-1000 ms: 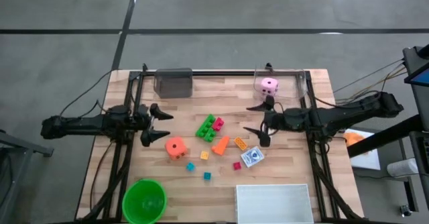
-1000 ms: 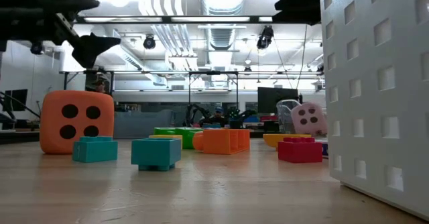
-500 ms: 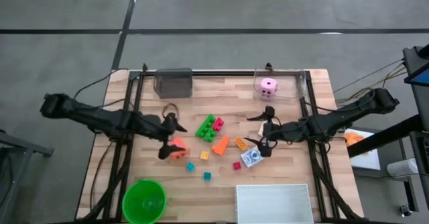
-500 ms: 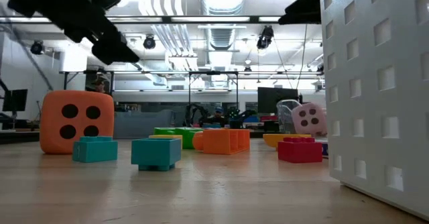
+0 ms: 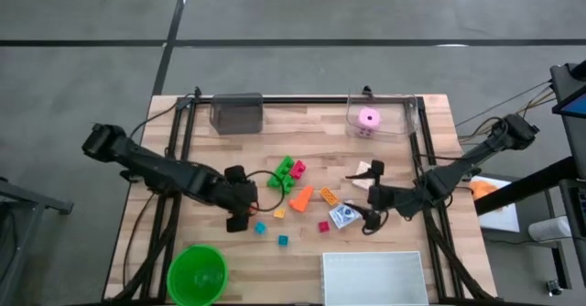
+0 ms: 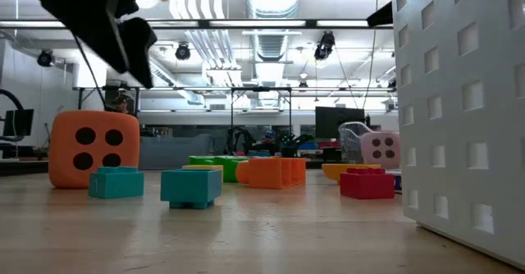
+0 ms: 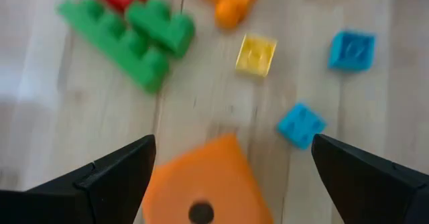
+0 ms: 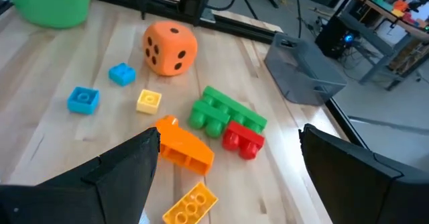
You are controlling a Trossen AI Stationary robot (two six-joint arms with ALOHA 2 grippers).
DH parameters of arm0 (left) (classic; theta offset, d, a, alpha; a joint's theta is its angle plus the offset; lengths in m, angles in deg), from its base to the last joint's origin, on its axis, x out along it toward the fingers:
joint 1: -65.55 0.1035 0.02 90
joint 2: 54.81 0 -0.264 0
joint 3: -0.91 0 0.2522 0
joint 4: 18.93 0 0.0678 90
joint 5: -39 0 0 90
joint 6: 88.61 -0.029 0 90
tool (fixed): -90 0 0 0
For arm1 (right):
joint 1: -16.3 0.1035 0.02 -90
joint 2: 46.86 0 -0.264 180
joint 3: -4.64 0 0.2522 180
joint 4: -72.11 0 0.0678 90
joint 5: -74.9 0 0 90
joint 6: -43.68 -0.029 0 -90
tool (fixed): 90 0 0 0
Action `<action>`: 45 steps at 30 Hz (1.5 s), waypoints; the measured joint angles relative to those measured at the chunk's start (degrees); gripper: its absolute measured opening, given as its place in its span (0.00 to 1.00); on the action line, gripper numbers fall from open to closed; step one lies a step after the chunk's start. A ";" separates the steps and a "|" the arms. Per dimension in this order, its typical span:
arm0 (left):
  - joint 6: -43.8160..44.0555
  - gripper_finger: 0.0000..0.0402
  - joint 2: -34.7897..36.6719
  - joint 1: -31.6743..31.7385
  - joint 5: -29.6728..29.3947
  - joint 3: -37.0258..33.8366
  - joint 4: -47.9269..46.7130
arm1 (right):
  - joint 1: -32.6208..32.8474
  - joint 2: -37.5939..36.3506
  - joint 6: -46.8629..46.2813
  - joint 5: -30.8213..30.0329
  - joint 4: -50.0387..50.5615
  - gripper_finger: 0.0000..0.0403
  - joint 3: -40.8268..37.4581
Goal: Pick & Place Toys
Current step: Put the orange dice into the transparent bin
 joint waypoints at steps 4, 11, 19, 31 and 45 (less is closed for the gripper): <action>3.32 1.00 -5.16 -0.26 1.26 2.46 -6.39 | 2.36 0.00 -1.44 -2.47 0.21 0.87 -1.26; 4.34 1.00 -11.18 -0.26 2.98 3.34 -7.60 | 3.76 -0.13 -3.97 -5.17 0.29 0.87 -3.56; 6.47 1.00 -16.10 -0.15 -2.41 3.10 -6.88 | 3.76 -0.13 -4.48 -5.57 0.18 0.87 -3.67; 11.91 0.70 -20.89 -0.47 5.96 -1.83 2.11 | 3.76 -0.13 -5.14 -5.59 0.18 0.87 -3.67; 2.03 0.22 -12.59 -0.41 5.30 -0.07 1.57 | 3.75 -0.13 -5.10 -5.77 0.06 0.87 -3.70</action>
